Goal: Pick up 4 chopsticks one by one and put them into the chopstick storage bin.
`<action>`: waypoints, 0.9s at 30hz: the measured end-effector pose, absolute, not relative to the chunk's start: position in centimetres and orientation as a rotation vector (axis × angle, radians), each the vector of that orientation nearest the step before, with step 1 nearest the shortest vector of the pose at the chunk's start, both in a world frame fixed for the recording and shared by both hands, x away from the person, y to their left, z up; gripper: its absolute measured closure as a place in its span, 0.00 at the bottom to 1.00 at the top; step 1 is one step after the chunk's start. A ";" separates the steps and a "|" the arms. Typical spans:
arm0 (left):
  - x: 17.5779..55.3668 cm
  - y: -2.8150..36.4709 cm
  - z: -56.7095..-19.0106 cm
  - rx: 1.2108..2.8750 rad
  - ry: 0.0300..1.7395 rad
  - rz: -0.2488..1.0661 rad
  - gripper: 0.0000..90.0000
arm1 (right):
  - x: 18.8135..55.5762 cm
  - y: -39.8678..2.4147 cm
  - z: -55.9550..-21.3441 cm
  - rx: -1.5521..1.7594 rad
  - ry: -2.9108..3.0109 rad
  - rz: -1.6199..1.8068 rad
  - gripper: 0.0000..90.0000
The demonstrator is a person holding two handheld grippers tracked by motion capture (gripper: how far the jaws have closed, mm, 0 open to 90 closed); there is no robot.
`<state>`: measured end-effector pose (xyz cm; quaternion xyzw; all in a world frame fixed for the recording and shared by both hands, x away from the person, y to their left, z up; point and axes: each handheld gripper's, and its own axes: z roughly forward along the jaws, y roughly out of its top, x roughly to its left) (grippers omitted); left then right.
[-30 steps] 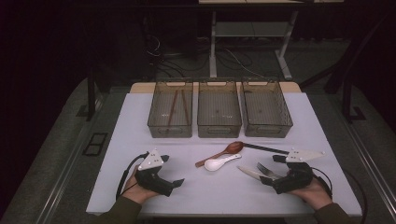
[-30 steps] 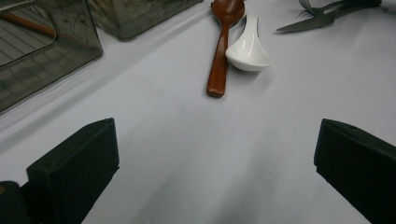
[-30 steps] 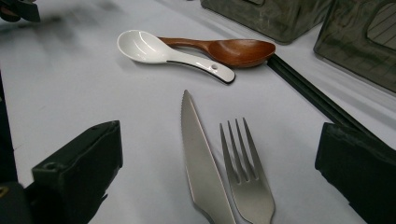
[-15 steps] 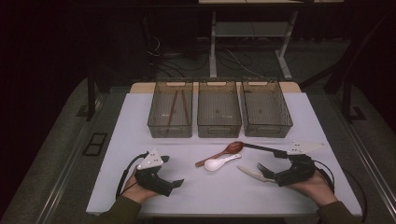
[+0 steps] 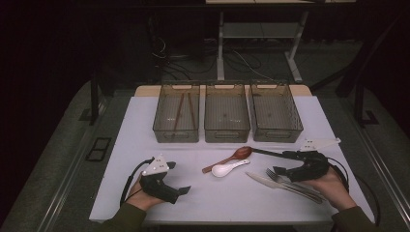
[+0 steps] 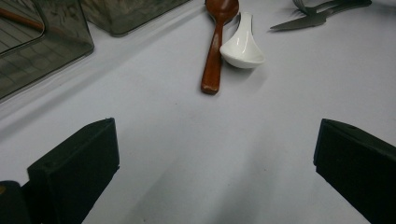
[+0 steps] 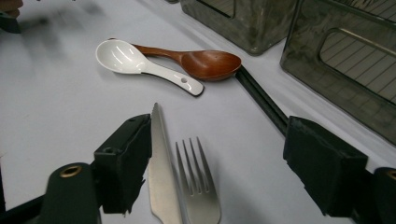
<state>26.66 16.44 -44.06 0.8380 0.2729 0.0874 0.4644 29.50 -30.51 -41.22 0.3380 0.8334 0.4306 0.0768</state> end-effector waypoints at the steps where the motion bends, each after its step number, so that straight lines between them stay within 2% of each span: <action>1: 26.7 16.4 -44.1 2.059 0.670 0.213 0.00 | 29.7 -30.6 -41.2 1.009 2.497 1.289 0.27; 20: 26.7 16.4 -44.2 2.068 0.663 0.202 0.00 | 32.9 -30.9 -40.3 0.973 2.536 1.248 0.52; 27: 26.6 16.3 -44.2 2.069 0.662 0.202 0.00 | 34.0 -30.8 -40.3 0.952 2.584 1.205 0.64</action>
